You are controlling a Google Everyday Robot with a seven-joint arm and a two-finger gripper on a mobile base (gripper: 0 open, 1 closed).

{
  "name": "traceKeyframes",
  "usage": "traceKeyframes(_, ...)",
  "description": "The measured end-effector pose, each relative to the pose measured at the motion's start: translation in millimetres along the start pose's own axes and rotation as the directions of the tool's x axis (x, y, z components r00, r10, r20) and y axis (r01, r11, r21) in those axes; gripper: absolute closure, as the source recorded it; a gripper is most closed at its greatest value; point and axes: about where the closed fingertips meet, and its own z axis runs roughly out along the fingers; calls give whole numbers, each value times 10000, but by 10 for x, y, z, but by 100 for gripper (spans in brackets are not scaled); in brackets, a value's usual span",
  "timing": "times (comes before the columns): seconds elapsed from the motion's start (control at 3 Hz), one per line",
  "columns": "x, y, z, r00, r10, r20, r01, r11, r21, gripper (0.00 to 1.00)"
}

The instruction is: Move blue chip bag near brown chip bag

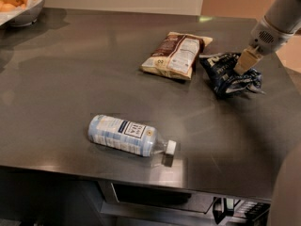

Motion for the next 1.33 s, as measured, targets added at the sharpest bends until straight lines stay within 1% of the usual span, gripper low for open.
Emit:
traceKeyframes(0.33, -299, -49, 90, 9975, -605, 353, 608, 9981, -82, 82)
traceKeyframes(0.67, -492, -95, 113, 9944, -906, 552, 904, 9959, 47, 60)
traceKeyframes(1.33, -578, -152, 179, 9929, -918, 761, 904, 9957, 209, 13)
